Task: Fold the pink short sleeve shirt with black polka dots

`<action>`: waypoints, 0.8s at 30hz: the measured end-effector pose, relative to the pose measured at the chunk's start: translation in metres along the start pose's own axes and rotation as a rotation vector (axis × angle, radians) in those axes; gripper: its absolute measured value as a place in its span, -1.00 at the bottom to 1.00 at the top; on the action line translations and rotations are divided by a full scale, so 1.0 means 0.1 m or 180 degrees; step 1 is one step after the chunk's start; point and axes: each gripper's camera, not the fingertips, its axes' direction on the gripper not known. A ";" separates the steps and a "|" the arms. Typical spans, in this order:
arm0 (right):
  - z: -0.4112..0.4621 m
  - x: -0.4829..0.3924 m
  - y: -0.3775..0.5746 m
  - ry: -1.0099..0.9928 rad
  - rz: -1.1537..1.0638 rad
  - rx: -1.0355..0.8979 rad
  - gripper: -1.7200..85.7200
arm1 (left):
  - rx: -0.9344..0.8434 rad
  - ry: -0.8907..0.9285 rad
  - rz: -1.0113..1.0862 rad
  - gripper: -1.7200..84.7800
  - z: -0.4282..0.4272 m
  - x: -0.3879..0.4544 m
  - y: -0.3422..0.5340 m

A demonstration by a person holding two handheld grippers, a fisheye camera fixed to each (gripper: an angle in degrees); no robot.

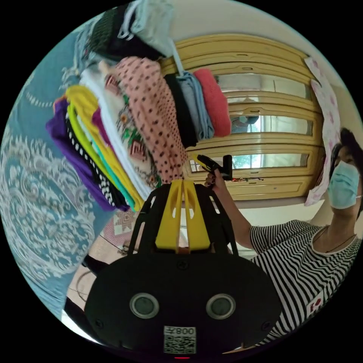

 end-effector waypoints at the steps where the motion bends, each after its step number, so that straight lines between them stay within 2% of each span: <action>1: -0.09 -0.11 -0.02 -0.0043 -0.0002 0.0062 -0.96 | 0.0034 -0.0088 0.0170 -0.96 -0.06 0.10 -0.17; 3: -0.25 -0.36 -0.03 -0.0128 -0.0087 0.0227 -0.96 | 0.0117 -0.0246 0.0386 -0.96 -0.15 0.23 -0.42; 6: -0.39 -0.99 -0.04 -0.0458 -0.0459 0.0326 -0.96 | 0.0304 -0.0805 0.0634 -0.96 -0.32 0.38 -0.78; 10: -0.14 -1.90 -0.04 -0.0210 -0.0872 -0.0169 -0.96 | 0.0345 -0.1546 0.0553 -0.95 -0.52 0.31 -1.01; 12: -0.05 -2.19 -0.05 0.0111 -0.0965 -0.0343 -0.96 | 0.0179 -0.1574 0.0495 -0.95 -0.55 0.21 -1.02; 15: -0.21 -2.67 -0.09 0.0424 -0.1115 -0.0273 -0.96 | 0.0204 -0.1469 0.0380 -0.95 -0.73 0.21 -0.94; 17: -0.53 -3.05 -0.17 0.0486 -0.1095 -0.0208 -0.96 | 0.0250 -0.1430 0.0391 -0.95 -0.87 0.33 -0.87; 20: -1.06 -3.61 -0.19 0.0656 -0.1147 0.0004 -0.96 | 0.0337 -0.1072 0.0599 -0.96 -1.09 0.60 -0.62; 24: -1.54 -4.35 -0.17 0.0961 -0.1325 0.0122 -0.96 | -0.0010 -0.1045 0.0728 -0.96 -1.08 0.78 -0.24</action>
